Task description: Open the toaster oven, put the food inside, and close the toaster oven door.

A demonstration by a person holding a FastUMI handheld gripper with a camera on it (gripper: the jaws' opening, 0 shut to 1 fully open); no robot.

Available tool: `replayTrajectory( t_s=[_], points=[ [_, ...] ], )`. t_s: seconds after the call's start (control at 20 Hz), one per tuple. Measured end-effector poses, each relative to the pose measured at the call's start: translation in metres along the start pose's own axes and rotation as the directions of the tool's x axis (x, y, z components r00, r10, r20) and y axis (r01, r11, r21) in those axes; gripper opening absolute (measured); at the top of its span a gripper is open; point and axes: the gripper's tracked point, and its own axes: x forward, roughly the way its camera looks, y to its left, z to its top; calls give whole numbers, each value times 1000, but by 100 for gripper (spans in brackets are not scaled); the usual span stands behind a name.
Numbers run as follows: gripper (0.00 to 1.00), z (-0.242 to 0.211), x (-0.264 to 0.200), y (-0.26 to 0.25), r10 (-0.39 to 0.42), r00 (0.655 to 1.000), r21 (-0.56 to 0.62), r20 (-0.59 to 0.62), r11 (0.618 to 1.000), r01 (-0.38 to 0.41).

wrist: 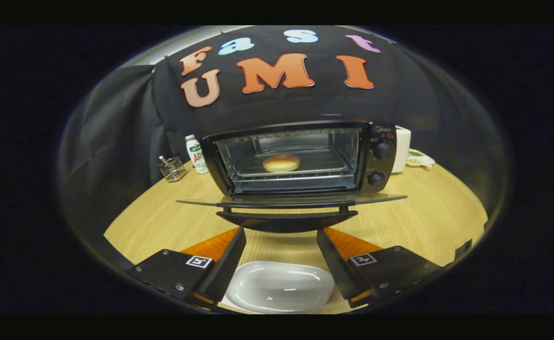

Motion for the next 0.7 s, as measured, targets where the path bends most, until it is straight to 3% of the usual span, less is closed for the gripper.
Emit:
replayTrajectory(
  t_s=[0.3,0.55,0.7],
  points=[
    [90,57,27,-2,-34,995,-17,91,999,36],
    [90,101,56,-19,-109,977,-26,185,993,116],
    [90,110,71,-16,-101,975,-11,196,994,105]
  ],
)
